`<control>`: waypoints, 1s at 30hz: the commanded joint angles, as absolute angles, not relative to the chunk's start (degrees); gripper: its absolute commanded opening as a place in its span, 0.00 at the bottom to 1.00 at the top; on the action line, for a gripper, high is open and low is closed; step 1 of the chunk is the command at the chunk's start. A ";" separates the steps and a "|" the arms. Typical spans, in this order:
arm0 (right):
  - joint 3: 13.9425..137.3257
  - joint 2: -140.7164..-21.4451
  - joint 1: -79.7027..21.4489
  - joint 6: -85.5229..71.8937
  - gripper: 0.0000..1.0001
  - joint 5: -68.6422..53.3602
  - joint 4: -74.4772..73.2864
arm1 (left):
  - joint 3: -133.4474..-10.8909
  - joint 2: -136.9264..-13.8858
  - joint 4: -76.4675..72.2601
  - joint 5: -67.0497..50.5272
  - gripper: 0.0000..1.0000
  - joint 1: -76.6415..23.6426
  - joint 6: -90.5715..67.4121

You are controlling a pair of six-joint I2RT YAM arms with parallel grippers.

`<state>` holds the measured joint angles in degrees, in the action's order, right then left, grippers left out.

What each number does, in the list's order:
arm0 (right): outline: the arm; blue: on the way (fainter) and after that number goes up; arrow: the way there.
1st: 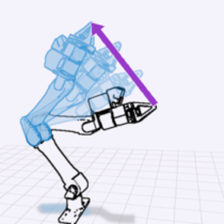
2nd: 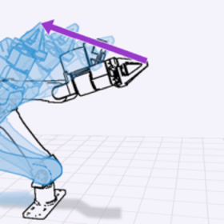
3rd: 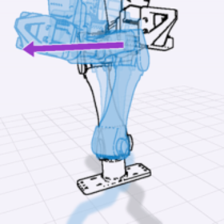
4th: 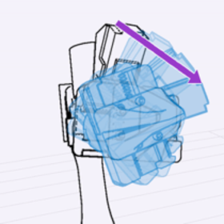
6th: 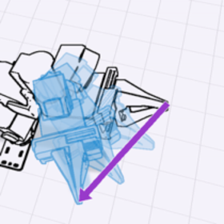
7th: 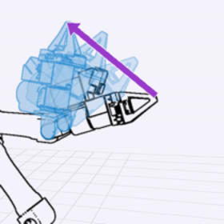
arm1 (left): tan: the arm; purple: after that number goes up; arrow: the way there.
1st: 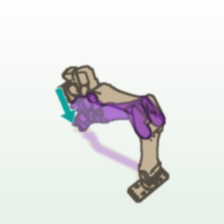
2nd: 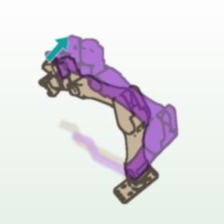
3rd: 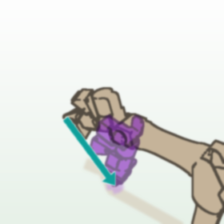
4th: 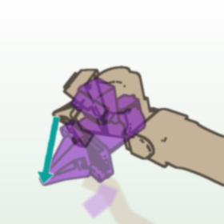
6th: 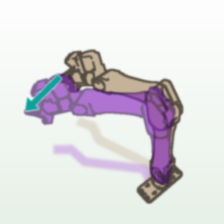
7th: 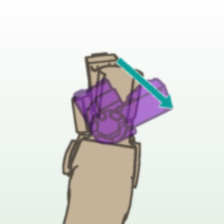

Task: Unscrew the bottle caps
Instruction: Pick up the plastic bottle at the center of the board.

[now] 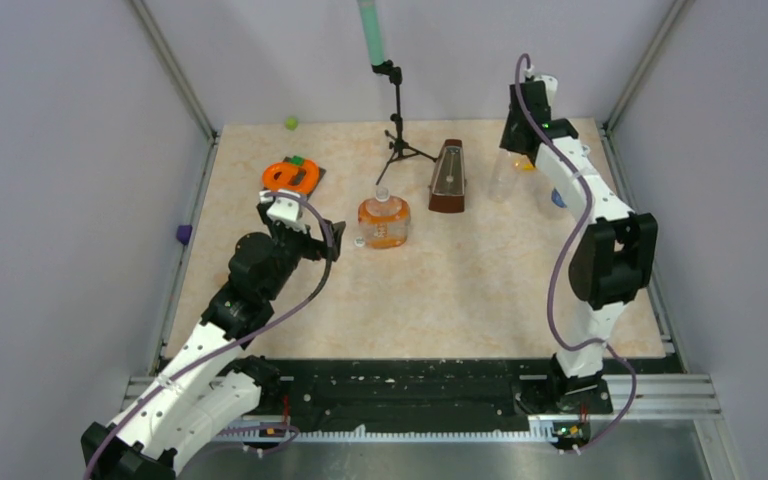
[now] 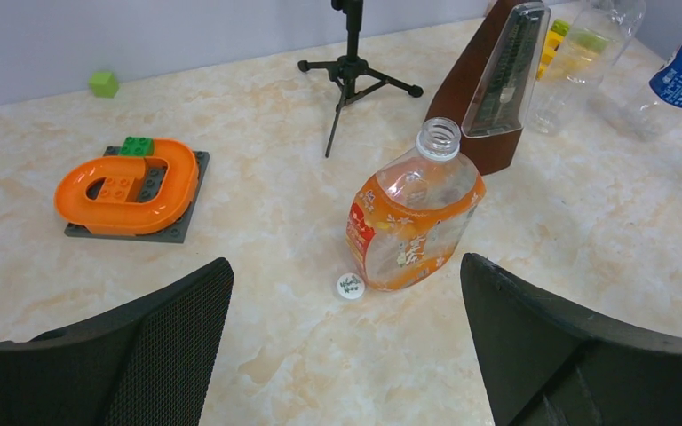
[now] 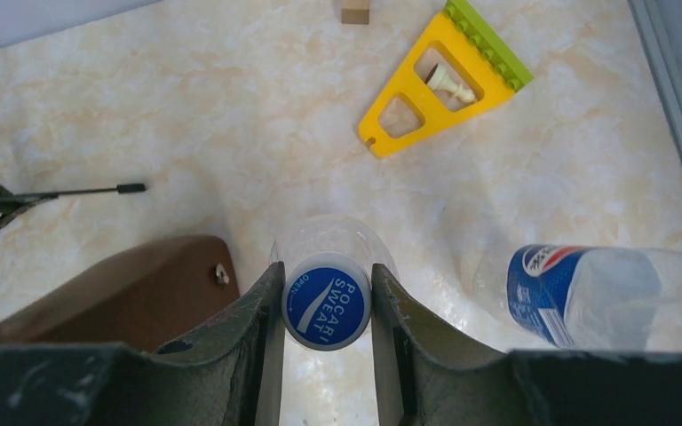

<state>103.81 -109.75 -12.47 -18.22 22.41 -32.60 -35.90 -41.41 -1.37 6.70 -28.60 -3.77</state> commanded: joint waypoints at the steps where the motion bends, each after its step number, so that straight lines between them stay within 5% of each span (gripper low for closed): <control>1: 98.50 -96.88 -11.95 -19.34 0.09 17.83 -32.35 | -38.87 -41.19 -4.81 4.06 0.99 -28.65 -7.78; 10: 80.78 -71.76 -12.04 -20.95 0.10 3.08 -35.80 | -40.65 -41.96 -5.45 -15.16 0.99 -28.59 -7.18; 20: 58.51 -53.52 -12.54 -33.45 0.11 -38.40 -20.56 | -48.68 -52.05 -6.42 -38.14 0.95 -28.64 -11.54; 30: 48.52 -50.45 -21.17 -43.04 0.11 -40.01 -4.58 | -55.78 -63.32 -0.25 -45.36 0.94 -35.63 -8.60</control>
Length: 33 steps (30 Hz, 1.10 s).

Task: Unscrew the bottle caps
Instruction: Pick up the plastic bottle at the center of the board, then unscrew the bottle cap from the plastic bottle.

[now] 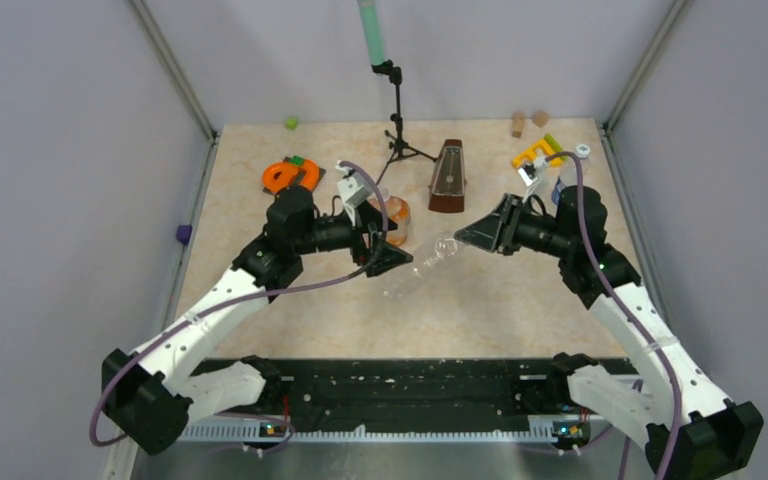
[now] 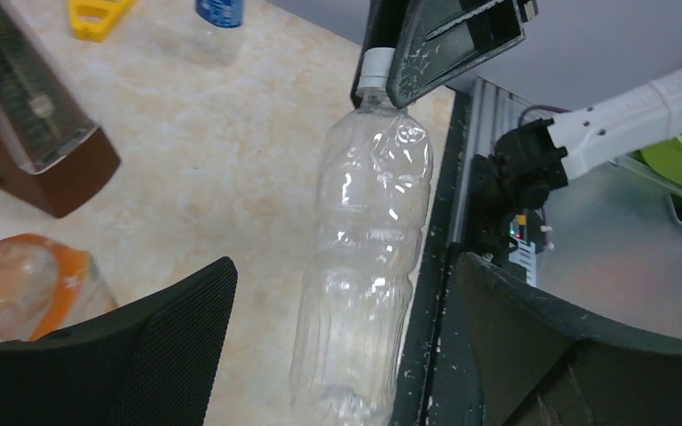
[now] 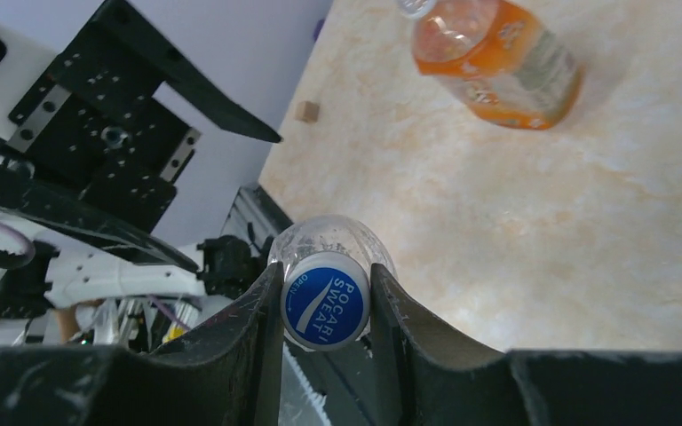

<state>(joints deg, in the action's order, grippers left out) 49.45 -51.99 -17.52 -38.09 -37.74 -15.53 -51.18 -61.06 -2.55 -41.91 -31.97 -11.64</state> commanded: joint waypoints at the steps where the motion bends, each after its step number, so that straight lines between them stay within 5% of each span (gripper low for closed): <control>1: 47.81 -50.47 -21.78 -43.73 0.11 -40.10 -2.92 | -55.88 -63.95 -0.19 -44.53 0.94 -36.42 -8.04; 21: 41.07 -50.06 -27.25 -53.62 0.10 -40.01 19.22 | -57.14 -65.22 5.20 -32.57 0.94 -39.20 -1.76; 33: 40.03 -48.54 -27.37 -53.42 0.09 -40.69 18.18 | -59.88 -68.19 10.14 -33.26 0.93 -41.74 -1.14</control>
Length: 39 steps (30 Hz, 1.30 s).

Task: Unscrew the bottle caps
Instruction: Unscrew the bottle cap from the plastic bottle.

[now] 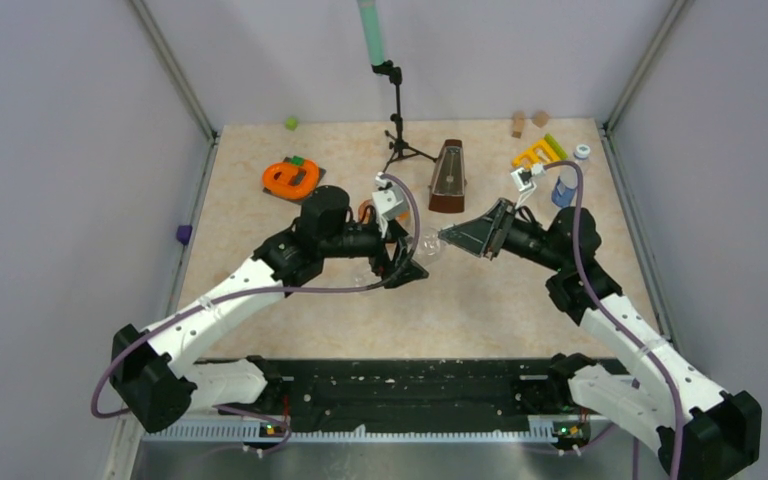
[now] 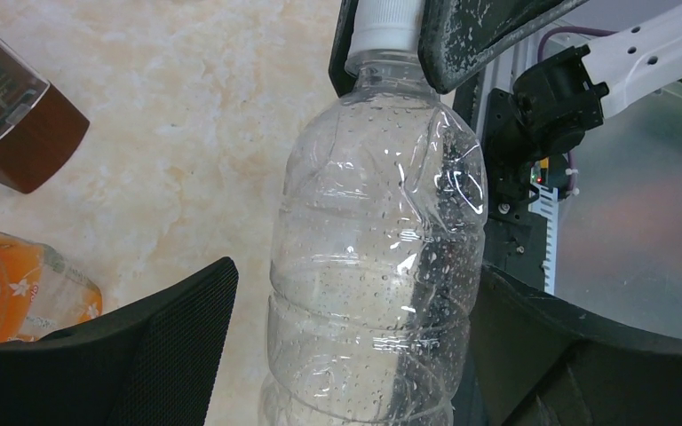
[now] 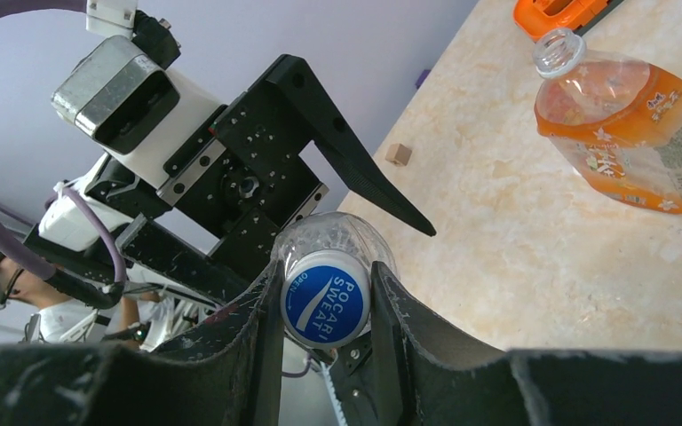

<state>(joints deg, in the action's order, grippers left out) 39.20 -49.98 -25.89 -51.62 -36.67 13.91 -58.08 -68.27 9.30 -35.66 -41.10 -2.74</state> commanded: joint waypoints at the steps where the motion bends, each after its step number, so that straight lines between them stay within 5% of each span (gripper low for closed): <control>1: 40.13 -48.56 -27.32 -53.44 0.09 -40.85 18.12 | -59.59 -67.89 10.00 -33.35 0.93 -41.79 -1.02; 18: 38.58 -47.81 -27.33 -58.09 0.07 -40.34 23.28 | -57.02 -62.98 13.75 -27.32 0.90 -41.84 6.10; 22: 38.34 -48.42 -27.35 -57.82 0.07 -40.44 22.77 | -57.47 -63.66 14.17 -28.68 0.64 -41.84 6.10; 27: 37.73 -49.69 -27.34 -58.19 0.07 -41.58 24.08 | -58.01 -64.95 13.86 -28.85 0.53 -41.84 6.13; 29: 37.71 -50.07 -27.33 -58.01 0.07 -41.69 24.01 | -58.20 -65.63 14.24 -28.82 0.36 -41.84 6.38; 36: 36.99 -51.50 -27.33 -57.11 0.10 -41.62 23.66 | -59.85 -67.48 17.29 -27.71 0.02 -41.92 8.23; 39: 36.57 -51.59 -27.33 -55.32 0.19 -40.73 21.05 | -59.50 -67.28 18.66 -26.50 0.00 -42.10 11.31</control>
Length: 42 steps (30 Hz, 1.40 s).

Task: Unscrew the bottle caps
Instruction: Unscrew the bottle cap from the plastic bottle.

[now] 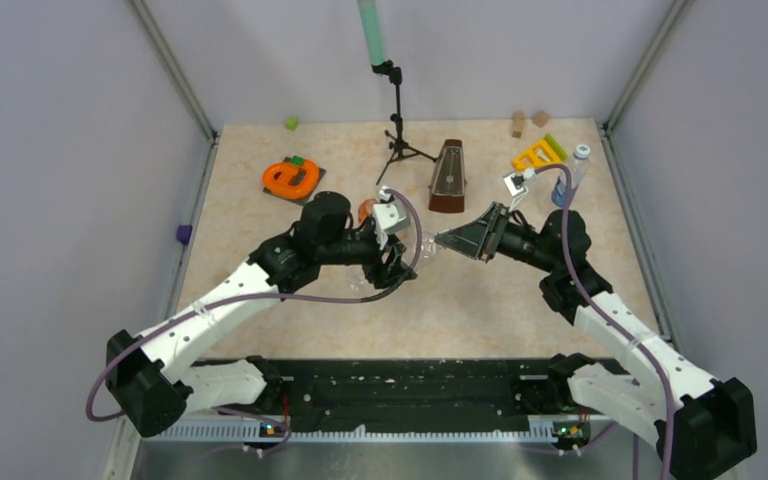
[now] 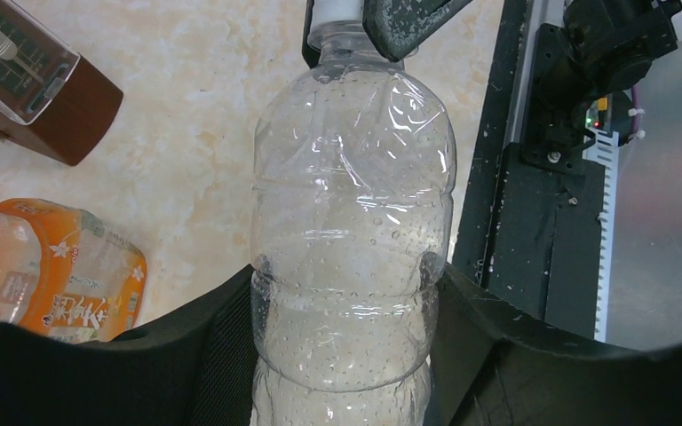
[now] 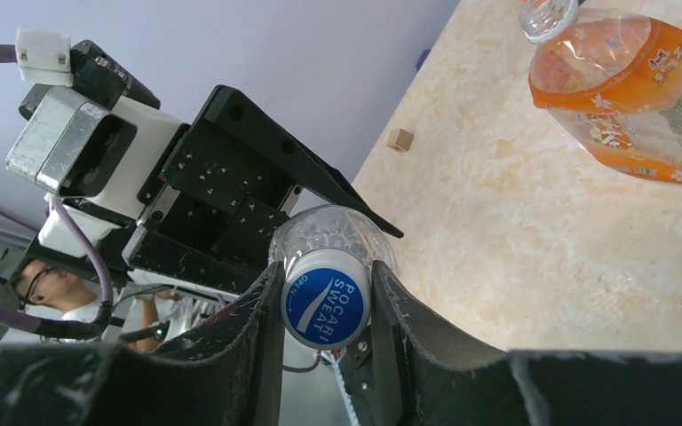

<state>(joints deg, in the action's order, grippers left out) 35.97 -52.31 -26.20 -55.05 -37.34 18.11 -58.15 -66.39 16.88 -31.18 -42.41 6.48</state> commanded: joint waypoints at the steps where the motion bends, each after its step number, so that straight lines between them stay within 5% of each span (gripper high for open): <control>1: 36.64 -51.57 -27.33 -54.54 0.23 -40.35 19.90 | -59.17 -67.03 19.04 -26.26 0.00 -42.15 12.57; 5: 36.74 -51.81 -27.25 -52.55 0.46 -39.99 17.73 | -57.29 -65.34 19.26 -23.33 0.00 -42.85 16.43; 10: 37.67 -51.79 -27.25 -50.85 0.63 -39.99 15.23 | -55.47 -62.89 19.51 -18.72 0.00 -43.30 20.80; 20: 36.99 -52.34 -27.16 -51.96 0.62 -40.87 15.63 | -47.97 -53.90 17.96 -8.80 0.00 -45.83 37.16; 42: 33.97 -60.71 -27.25 -60.55 0.52 -45.92 27.45 | -44.85 -52.07 10.23 -8.96 0.00 -48.97 38.79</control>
